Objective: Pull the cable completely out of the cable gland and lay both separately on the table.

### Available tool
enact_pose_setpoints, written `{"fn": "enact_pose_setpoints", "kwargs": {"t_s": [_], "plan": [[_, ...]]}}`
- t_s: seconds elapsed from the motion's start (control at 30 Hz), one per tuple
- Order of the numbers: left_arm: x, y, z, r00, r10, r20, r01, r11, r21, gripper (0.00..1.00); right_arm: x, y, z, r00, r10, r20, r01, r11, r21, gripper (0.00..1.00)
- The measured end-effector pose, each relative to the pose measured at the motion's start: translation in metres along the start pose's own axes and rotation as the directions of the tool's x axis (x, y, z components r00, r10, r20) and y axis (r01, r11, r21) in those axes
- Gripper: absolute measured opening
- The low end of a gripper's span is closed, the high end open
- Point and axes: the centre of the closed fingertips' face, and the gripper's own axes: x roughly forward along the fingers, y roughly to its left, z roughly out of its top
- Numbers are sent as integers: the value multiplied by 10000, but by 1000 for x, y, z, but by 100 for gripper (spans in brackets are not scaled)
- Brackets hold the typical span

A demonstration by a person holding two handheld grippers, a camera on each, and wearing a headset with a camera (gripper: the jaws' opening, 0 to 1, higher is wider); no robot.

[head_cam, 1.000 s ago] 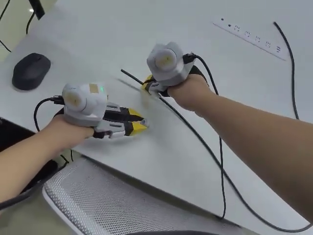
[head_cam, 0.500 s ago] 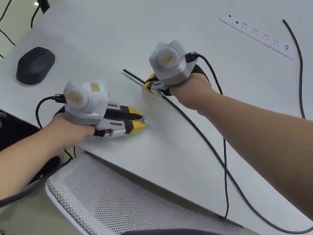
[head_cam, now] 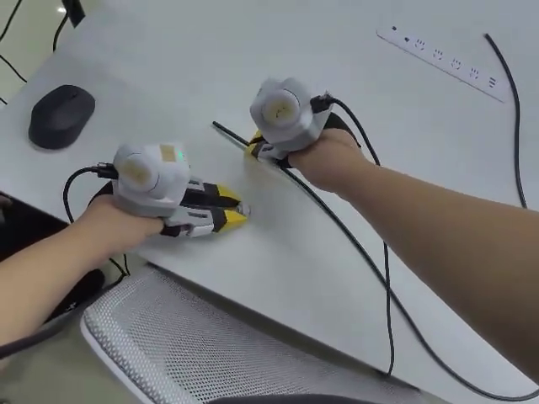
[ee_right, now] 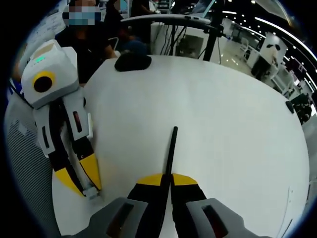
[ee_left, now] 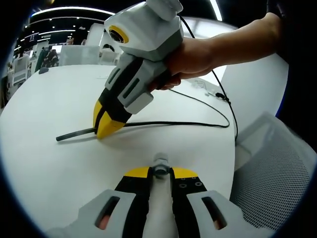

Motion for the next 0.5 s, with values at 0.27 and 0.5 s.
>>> {"fn": "enact_pose_setpoints", "kwargs": {"t_s": [0.27, 0.5], "plan": [[-1, -2, 1, 9997, 196, -138, -194, 9997, 140, 16, 1, -1, 0, 9997, -192, -175, 187, 9995, -258, 3], [-4, -1, 1, 9993, 355, -98, -355, 9994, 16, 19, 1, -2, 2, 9995, -301, -117, 299, 9995, -131, 12]]}}
